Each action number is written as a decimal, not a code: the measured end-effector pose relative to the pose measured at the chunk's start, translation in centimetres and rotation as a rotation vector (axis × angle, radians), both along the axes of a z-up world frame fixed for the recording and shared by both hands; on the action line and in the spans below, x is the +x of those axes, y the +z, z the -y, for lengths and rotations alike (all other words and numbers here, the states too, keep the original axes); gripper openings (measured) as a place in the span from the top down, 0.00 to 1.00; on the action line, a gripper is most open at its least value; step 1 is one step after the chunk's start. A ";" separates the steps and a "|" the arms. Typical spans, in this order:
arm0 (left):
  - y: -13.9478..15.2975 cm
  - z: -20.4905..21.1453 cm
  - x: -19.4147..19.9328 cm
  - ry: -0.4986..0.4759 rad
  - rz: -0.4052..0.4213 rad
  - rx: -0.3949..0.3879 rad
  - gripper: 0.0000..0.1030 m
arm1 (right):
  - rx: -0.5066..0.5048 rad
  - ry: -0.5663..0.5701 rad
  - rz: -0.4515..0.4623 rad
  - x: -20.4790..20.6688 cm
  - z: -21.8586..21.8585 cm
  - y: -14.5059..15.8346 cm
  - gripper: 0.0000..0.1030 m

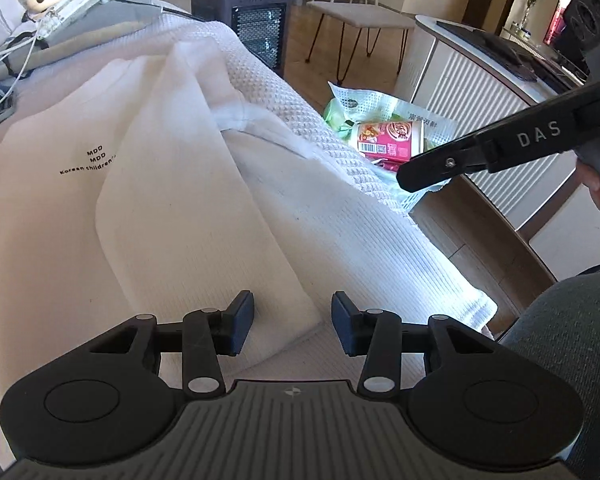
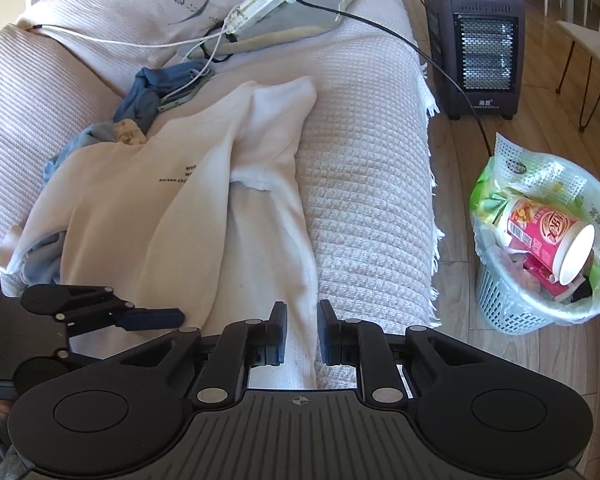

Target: Fold clothes

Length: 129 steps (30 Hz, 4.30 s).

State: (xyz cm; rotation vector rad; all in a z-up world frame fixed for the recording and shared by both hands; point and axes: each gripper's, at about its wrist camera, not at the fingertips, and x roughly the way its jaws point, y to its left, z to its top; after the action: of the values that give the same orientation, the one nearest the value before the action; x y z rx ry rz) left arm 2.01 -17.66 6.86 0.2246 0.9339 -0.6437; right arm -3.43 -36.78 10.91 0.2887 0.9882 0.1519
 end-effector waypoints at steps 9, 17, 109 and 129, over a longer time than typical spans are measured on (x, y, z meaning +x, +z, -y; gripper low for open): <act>6.3 -7.0 0.9 0.177 0.024 -0.210 0.94 | -0.004 0.054 0.020 2.8 -1.4 0.1 0.82; 12.4 -16.3 2.3 0.433 0.157 -0.323 0.94 | -0.010 0.128 0.089 6.1 -4.2 0.5 0.82; 1.6 -12.6 5.7 0.413 -0.038 -0.050 0.94 | -0.350 0.100 0.065 10.8 -6.3 -2.8 0.93; 8.6 -30.9 -8.7 1.058 0.151 -0.314 0.66 | -0.407 0.413 0.221 6.1 -16.9 2.7 0.54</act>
State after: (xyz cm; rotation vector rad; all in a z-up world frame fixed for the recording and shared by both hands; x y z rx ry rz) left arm -6.69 13.25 15.45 -0.4833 0.6649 0.2151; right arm 2.63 -19.86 13.63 -0.3036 0.8255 0.3450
